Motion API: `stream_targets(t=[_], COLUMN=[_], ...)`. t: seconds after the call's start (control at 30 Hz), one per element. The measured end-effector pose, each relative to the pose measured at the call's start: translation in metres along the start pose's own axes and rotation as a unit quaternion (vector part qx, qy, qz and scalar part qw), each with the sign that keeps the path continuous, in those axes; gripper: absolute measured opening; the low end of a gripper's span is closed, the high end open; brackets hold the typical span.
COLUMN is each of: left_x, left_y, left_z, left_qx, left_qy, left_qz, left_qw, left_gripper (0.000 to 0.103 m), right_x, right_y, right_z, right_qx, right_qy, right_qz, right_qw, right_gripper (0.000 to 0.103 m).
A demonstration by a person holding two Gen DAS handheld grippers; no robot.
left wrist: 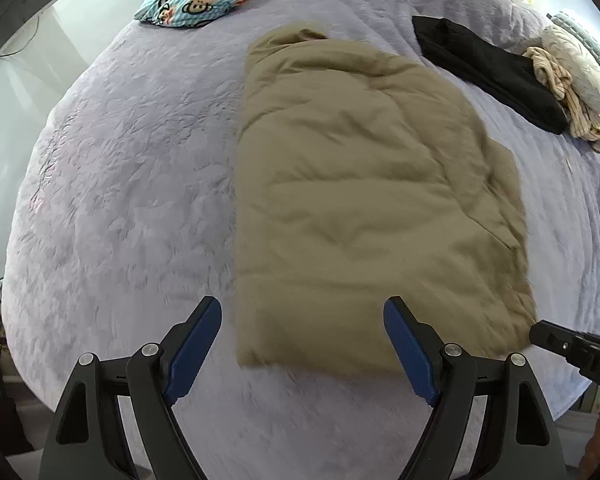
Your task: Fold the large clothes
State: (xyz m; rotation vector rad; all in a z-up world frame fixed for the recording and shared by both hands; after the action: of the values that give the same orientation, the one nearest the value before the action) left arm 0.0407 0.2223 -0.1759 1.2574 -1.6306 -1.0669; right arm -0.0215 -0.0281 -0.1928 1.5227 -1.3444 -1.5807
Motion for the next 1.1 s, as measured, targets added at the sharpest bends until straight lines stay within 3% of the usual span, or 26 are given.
stream_targets(t=[0.23,0.47,0.53,0.57,0.6,0.93,0.97,1.0,1.03,1.1], left_x=[0.028,0.034,0.028,0.024,0.020,-0.026,-0.030,-0.033,-0.037,-0.044], left_y=[0.030,0.058,0.063,0.064,0.065,0.077,0.080,0.082,0.083,0.085], left_z=[0.042,0.075,0.074,0.072,0.069,0.022,0.016,0.011,0.007,-0.001], left_qx=[-0.004,0.001,0.007,0.009,0.013,0.037,0.043,0.049,0.052,0.052], left_qy=[0.020,0.032,0.038,0.039,0.039,0.002,0.002,0.004,0.007,0.018], left_qz=[0.008,0.001,0.000,0.001,0.001,-0.008,-0.010,-0.012,-0.016,-0.018], left_qw=[0.9998,0.9995,0.9993,0.9992,0.9992,0.9993,0.9990,0.9987,0.9985,0.9983], left_gripper=[0.084,0.084,0.084,0.089,0.103,0.103,0.103,0.103,0.103,0.103], right_x=[0.017,0.015,0.012,0.011,0.010,-0.019,-0.023,-0.028,-0.032,-0.039], right_y=[0.038,0.043,0.046,0.048,0.051,0.050,0.052,0.053,0.057,0.065], right_z=[0.025,0.049,0.054,0.054,0.054,0.024,0.022,0.019,0.015,0.008], right_qx=[0.009,-0.014,-0.017,-0.015,-0.009,0.028,0.032,0.037,0.044,0.063], right_qy=[0.021,0.058,0.067,0.069,0.068,0.017,0.016,0.016,0.018,0.028], right_qz=[-0.005,0.003,0.011,0.014,0.018,0.024,0.029,0.035,0.044,0.065], right_qw=[1.000,0.998,0.998,0.997,0.997,0.999,0.999,0.999,0.998,0.995], right_gripper=[0.009,0.009,0.009,0.009,0.009,0.010,0.013,0.027,0.050,0.063])
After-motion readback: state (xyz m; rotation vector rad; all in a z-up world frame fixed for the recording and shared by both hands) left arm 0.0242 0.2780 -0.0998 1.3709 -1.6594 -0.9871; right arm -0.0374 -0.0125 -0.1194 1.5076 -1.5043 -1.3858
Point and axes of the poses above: each gripper's, at about its wrist camera, not at the fingertips, and y roughly against the way its jaws point, x to its right, z to its underside, the point moved 8 cm from there along -y, roughly the way its jaws point, and after that the axes turned 8 degrees about y, right-handed, at the moved point
